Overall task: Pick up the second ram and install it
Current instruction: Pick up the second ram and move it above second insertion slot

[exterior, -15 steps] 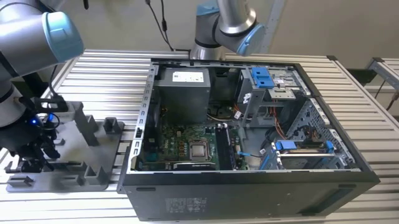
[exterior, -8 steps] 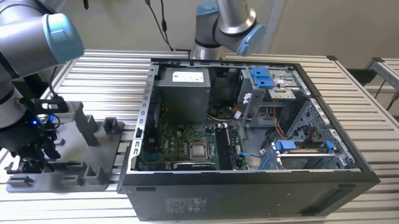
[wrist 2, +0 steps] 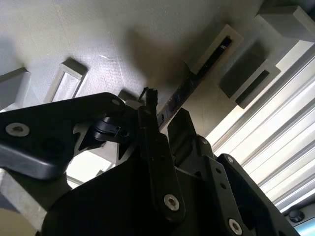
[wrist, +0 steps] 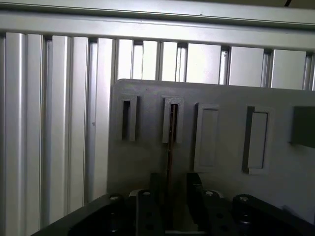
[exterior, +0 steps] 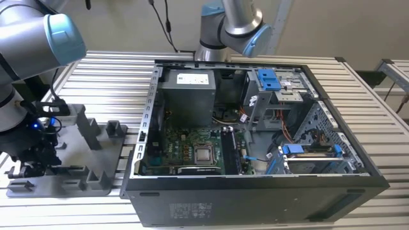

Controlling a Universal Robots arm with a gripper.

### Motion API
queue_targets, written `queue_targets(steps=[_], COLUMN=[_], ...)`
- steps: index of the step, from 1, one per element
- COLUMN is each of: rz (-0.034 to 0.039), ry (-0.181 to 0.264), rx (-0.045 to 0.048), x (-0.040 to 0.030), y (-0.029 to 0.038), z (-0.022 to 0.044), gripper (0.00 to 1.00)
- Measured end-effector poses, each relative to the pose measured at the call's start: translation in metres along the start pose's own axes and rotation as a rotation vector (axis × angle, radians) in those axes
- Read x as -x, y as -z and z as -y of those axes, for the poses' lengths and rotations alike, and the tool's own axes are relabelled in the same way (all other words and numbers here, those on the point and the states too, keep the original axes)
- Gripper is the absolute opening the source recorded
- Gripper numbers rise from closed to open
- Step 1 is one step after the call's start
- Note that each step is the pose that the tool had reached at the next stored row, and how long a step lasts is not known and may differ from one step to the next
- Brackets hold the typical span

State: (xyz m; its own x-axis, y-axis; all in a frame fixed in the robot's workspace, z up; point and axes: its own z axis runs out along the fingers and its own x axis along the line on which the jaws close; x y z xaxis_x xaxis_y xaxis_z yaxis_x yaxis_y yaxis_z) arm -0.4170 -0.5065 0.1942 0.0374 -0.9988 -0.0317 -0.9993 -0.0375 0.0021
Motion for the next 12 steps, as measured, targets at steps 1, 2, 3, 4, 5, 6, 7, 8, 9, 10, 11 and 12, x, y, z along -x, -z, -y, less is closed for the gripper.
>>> queue_targets(steps=[1,2,3,4,5,6,7,8,9,10,11,12], rz=[0.0000,0.0000,0.0000,0.0000,0.0000,0.0000,0.0000,0.0000,0.0000,0.0000,0.0000,-0.0001], ry=[0.000,0.000,0.000,0.000,0.000,0.000,0.000,0.000,0.000,0.000,0.000,0.000], rx=[0.0000,0.0000,-0.0001,0.0000,0.0000,0.0000,-0.0001,0.0000,-0.0001,0.0000,0.0000,-0.0001], x=[0.0000,0.0000,0.0000,0.0000,0.0000,0.0000,0.0000,0.0000,0.0000,0.0000,0.0000,0.0000], y=[0.0000,0.0000,0.0000,-0.0001,-0.0001,0.0000,-0.0001,-0.0001,-0.0001,-0.0001,-0.0001,-0.0001], z=[0.0000,0.0000,0.0000,0.0000,0.0000,0.0000,0.0000,0.0000,0.0000,0.0000,0.0000,0.0000], gripper=[0.33,0.33,0.33,0.31,0.31,0.24,0.24,0.17,0.17,0.17,0.17,0.17])
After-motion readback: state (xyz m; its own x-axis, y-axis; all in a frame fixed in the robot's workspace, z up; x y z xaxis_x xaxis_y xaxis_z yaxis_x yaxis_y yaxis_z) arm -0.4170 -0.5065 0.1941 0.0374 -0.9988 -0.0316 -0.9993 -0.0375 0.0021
